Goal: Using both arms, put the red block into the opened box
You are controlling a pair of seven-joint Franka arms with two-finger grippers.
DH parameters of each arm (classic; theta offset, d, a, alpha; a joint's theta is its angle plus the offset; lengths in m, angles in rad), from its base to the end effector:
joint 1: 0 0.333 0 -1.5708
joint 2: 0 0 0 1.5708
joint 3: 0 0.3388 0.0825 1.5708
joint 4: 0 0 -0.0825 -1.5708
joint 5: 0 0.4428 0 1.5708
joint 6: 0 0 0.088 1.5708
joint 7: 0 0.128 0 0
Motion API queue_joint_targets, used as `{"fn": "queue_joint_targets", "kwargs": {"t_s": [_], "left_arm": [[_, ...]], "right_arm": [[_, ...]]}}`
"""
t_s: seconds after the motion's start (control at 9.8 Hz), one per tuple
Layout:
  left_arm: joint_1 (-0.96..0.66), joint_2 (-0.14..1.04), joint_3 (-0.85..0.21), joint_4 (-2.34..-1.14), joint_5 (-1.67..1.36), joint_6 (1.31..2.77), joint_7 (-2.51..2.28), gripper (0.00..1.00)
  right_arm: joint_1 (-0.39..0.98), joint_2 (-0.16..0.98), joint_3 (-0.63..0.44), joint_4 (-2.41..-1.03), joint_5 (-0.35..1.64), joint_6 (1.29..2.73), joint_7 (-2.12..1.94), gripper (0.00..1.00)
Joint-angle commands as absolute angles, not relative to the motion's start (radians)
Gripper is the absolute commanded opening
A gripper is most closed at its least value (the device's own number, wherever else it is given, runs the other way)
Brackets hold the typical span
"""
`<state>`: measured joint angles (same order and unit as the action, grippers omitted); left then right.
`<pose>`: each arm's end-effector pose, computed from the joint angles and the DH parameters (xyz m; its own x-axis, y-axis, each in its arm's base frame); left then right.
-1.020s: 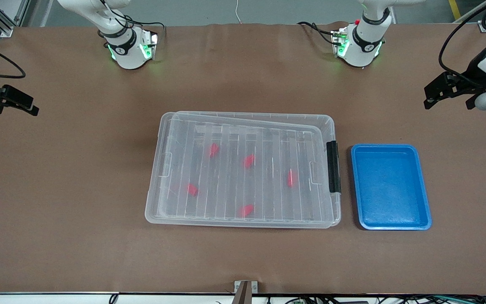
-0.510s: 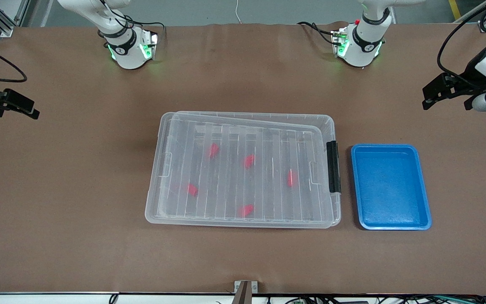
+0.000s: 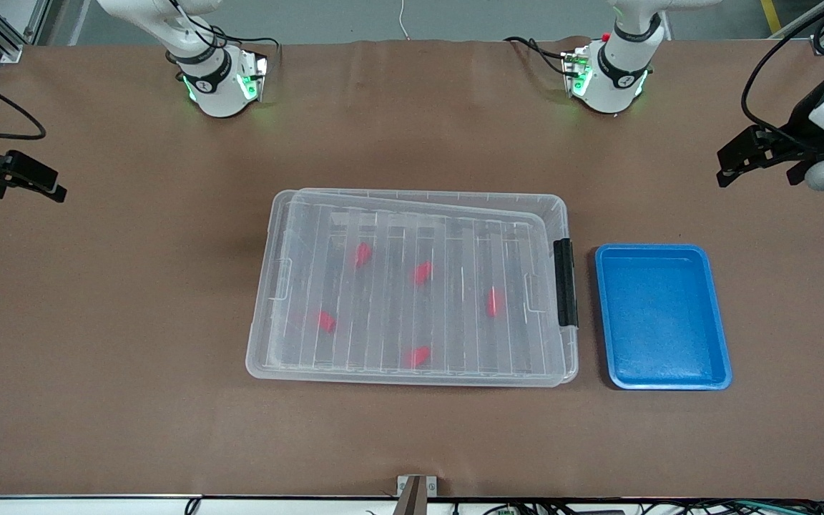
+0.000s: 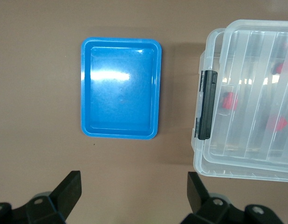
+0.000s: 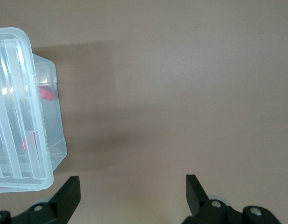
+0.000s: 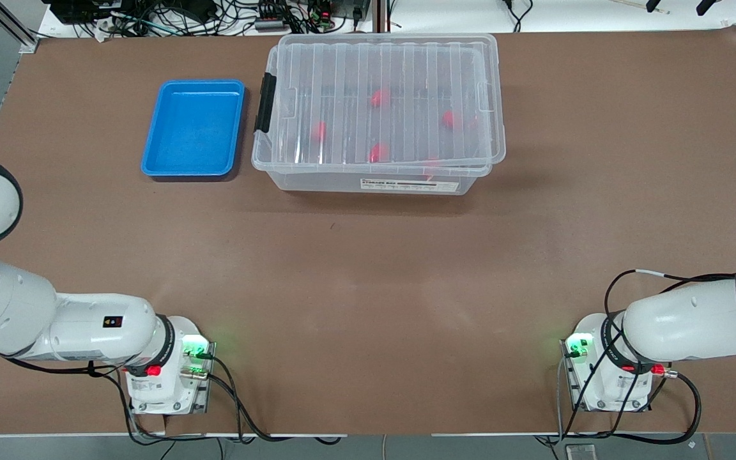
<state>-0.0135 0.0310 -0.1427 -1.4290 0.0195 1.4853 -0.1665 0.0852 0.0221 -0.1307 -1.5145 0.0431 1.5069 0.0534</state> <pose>0.6082 -0.0915 0.6745 0.9995 0.0122 0.0277 0.0125 -0.9999 -0.0105 0.6135 -0.0213 0.6371 0.9949 -0.0960 -0.0316 -0.0972 -0.9945 -0.0386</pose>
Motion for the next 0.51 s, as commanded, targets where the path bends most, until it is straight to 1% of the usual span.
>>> {"fn": "queue_joint_targets", "kwargs": {"t_s": [0.0,0.41], "left_arm": [[-0.012,0.032,-0.144,-1.454,0.037,1.474,-0.169,1.00],[-0.017,0.035,-0.150,-1.445,0.038,1.467,-0.146,1.00]], "right_arm": [[0.080,0.009,-0.121,-1.531,0.028,1.517,0.054,1.00],[0.080,0.009,-0.121,-1.531,0.015,1.545,0.052,1.00]]}}
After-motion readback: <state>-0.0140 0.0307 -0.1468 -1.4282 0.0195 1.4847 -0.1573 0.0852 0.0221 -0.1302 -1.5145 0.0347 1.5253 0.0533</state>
